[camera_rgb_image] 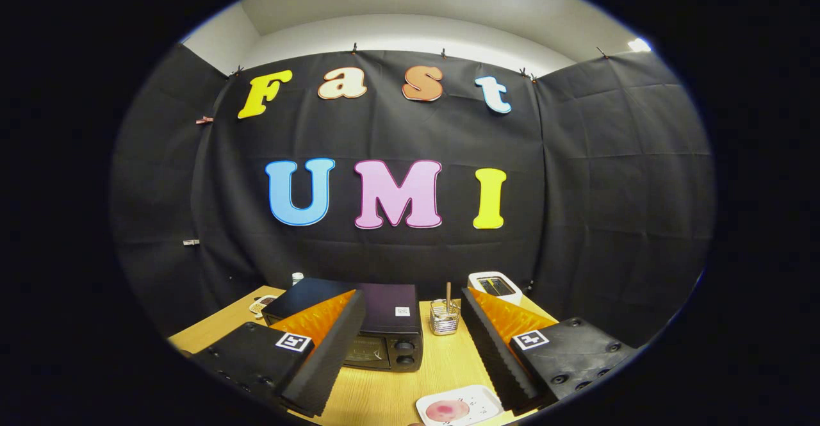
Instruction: Open the toaster oven, put the food inside, and close the toaster oven door.
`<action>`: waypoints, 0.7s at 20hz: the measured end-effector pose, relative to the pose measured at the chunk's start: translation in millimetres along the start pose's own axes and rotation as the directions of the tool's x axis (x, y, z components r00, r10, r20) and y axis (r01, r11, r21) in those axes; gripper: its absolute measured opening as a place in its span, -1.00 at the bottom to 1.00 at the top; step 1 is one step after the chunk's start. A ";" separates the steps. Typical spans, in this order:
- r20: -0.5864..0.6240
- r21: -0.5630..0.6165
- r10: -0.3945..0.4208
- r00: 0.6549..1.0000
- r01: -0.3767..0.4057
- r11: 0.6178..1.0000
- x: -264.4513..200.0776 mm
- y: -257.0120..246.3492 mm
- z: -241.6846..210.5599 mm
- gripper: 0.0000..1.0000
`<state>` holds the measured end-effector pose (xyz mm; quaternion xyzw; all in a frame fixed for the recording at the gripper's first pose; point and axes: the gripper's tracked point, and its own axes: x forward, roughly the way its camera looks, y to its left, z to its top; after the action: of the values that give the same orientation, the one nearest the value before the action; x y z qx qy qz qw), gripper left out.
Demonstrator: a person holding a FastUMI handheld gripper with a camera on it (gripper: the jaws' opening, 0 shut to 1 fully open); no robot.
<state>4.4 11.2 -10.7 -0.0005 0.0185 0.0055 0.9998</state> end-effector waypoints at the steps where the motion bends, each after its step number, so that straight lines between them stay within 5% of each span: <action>1: -0.004 -0.002 -0.001 1.000 0.001 1.000 1.0 0.5 -1.0 0.96; 14: -0.031 0.003 0.013 0.999 -0.013 1.000 7.3 16.7 -13.1 0.96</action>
<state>11.1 28.0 -24.1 0.0011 0.0340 0.0118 0.9994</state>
